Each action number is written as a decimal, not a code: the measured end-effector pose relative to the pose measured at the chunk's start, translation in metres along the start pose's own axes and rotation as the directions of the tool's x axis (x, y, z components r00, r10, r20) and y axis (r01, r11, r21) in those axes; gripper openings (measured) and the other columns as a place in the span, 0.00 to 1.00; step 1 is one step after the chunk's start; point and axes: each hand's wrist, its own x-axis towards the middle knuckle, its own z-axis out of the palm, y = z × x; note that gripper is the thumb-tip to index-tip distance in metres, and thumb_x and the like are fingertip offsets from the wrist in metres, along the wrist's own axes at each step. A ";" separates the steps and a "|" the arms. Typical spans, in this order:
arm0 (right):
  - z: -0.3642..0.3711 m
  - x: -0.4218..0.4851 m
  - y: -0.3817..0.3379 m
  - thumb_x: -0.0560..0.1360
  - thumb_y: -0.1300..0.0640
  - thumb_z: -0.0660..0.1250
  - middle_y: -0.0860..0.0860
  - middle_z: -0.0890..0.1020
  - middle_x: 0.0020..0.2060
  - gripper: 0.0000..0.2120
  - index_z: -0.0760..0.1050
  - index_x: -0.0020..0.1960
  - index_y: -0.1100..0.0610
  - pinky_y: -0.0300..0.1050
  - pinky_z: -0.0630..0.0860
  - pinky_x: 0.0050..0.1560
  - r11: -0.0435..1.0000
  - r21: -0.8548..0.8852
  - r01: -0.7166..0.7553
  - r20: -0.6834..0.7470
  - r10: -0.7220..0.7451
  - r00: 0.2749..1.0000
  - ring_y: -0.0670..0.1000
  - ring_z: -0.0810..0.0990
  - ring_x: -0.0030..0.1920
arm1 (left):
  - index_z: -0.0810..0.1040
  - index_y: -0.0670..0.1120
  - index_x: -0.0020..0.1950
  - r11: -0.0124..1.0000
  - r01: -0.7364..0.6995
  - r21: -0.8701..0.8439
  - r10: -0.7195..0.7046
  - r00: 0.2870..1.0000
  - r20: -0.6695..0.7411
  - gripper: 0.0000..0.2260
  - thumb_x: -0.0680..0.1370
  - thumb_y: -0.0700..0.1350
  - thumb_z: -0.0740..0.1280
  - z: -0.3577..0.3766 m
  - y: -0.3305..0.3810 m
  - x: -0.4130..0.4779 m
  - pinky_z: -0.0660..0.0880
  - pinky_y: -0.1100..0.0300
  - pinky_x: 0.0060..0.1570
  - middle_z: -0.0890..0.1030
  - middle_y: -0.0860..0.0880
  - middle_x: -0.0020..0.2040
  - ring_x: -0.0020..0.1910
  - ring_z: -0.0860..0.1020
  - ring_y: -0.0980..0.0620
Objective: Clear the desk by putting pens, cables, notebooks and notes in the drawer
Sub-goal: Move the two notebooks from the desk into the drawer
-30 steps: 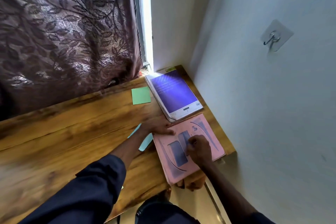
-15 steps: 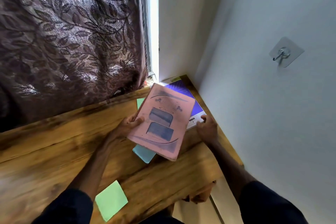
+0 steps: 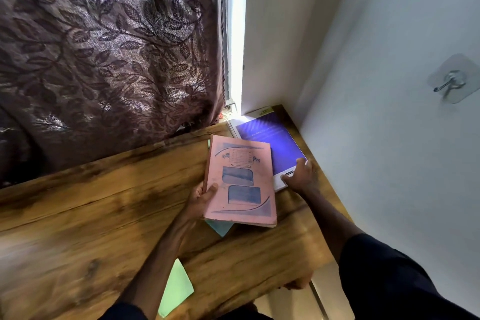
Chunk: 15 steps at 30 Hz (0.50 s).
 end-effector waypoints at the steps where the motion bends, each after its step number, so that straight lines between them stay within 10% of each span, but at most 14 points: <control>1: 0.004 -0.003 0.000 0.69 0.50 0.75 0.63 0.70 0.65 0.29 0.70 0.64 0.62 0.55 0.68 0.67 1.000 0.008 0.017 -0.041 -0.016 0.999 0.64 0.69 0.68 | 0.77 0.44 0.63 1.000 0.010 -0.021 -0.011 1.000 -0.009 0.10 0.82 0.44 0.65 0.003 0.000 -0.004 0.83 0.57 0.39 0.84 0.42 0.56 0.44 0.85 0.49; 6: 0.005 -0.054 -0.022 0.79 0.46 0.61 0.52 0.81 0.38 0.18 0.77 0.39 0.56 0.48 0.70 0.42 0.865 0.499 0.053 -0.145 0.023 0.989 0.57 0.79 0.44 | 0.75 0.47 0.66 0.993 0.059 -0.098 -0.055 0.998 0.042 0.13 0.82 0.49 0.64 0.012 -0.011 -0.017 0.83 0.49 0.48 0.85 0.43 0.57 0.54 0.84 0.43; 10: -0.005 -0.086 -0.022 0.80 0.51 0.67 0.49 0.87 0.50 0.11 0.83 0.56 0.57 0.44 0.81 0.51 0.549 0.829 -0.106 0.234 -0.168 0.958 0.53 0.84 0.53 | 0.74 0.46 0.66 0.986 0.095 -0.140 -0.080 0.991 0.109 0.13 0.82 0.48 0.64 0.011 -0.015 -0.026 0.83 0.47 0.51 0.84 0.42 0.58 0.54 0.83 0.43; 15: -0.026 -0.110 -0.015 0.75 0.67 0.69 0.57 0.85 0.51 0.14 0.80 0.59 0.55 0.54 0.82 0.46 0.582 0.768 0.265 -0.038 -0.373 0.927 0.52 0.83 0.48 | 0.80 0.41 0.57 0.992 0.080 -0.095 -0.070 0.993 0.097 0.07 0.82 0.38 0.65 0.014 -0.015 -0.040 0.82 0.54 0.47 0.87 0.46 0.51 0.50 0.84 0.47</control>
